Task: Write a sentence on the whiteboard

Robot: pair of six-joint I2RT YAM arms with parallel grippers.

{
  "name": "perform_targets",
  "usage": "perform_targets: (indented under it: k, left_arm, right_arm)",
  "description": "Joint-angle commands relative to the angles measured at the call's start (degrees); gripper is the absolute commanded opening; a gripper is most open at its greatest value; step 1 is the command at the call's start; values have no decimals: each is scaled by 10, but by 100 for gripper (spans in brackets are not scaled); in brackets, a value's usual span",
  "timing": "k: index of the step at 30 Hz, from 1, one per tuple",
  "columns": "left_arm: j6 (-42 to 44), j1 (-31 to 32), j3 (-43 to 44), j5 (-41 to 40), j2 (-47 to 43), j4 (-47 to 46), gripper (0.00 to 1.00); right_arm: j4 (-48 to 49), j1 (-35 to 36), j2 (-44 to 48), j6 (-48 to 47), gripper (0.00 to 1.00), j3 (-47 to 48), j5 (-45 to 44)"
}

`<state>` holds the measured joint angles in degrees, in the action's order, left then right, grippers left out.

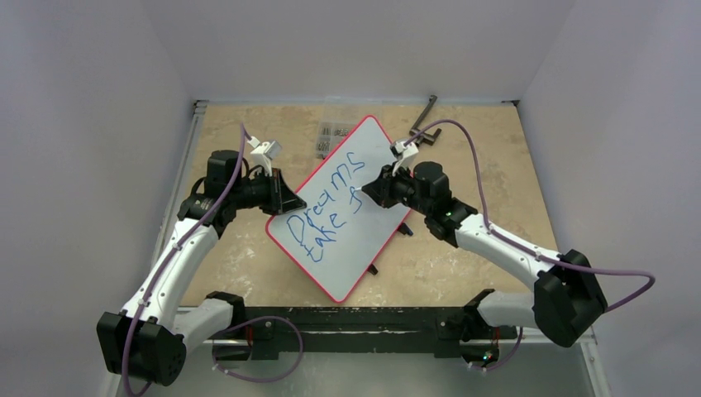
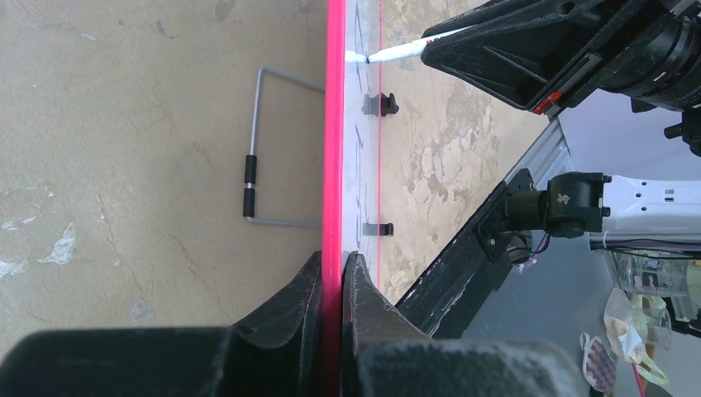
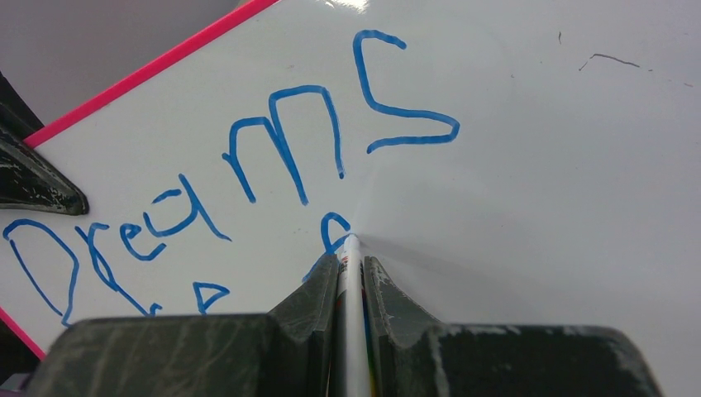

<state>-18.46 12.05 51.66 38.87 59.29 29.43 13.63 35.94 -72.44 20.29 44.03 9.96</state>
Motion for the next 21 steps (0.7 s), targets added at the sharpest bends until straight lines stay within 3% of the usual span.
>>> perform_targets:
  k: [1, 21]
  left_arm:
    - [71, 4, -3, -60, 2, 11, 0]
    - [71, 4, -2, -60, 1, 10, 0]
  right_arm:
    - [-21, -1, 28, -6, 0, 16, -15]
    - [-7, -2, 78, -4, 0, 2, -75]
